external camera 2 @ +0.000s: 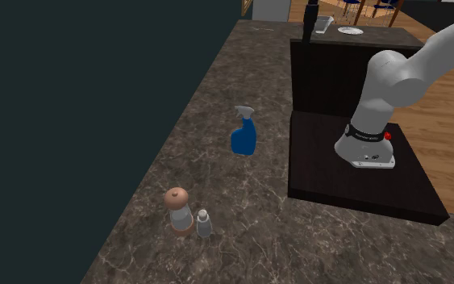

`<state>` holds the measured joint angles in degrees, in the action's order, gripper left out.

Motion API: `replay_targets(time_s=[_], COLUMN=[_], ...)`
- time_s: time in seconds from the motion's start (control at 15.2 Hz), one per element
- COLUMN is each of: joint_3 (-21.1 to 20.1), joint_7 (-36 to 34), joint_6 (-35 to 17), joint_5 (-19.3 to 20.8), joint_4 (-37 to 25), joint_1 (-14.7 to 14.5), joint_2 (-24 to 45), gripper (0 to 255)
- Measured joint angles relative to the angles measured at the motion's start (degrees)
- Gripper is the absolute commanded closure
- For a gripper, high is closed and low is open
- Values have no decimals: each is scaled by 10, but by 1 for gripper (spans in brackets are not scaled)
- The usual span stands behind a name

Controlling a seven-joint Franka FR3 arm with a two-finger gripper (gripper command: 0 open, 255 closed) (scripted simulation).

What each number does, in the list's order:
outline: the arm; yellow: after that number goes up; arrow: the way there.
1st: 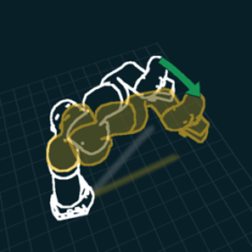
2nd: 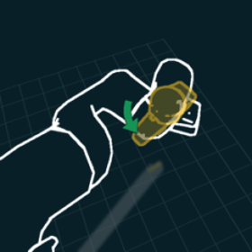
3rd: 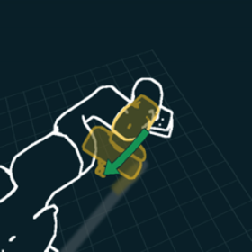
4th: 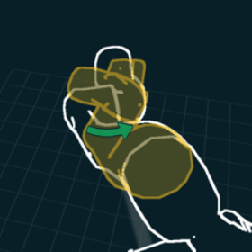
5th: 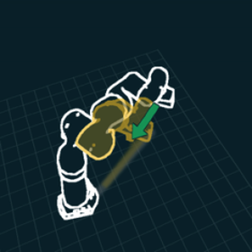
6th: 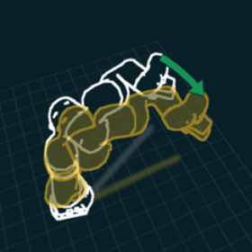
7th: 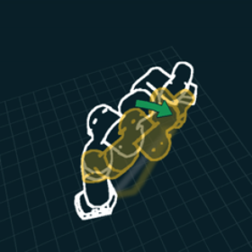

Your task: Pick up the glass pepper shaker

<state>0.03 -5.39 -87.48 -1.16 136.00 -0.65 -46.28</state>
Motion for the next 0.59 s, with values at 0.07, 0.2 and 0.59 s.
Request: replay_targets(time_s=[0.07, 0.2, 0.59], joint_3=[0, -10, -59], joint_7=[0, -10, -56], joint_6=[0, -18, -116], joint_5=[0, -8, -47], joint_4=[0, 11, 58], joint_1=[0, -4, -26], joint_2=[0, 5, 47], gripper=[0, 0, 0])
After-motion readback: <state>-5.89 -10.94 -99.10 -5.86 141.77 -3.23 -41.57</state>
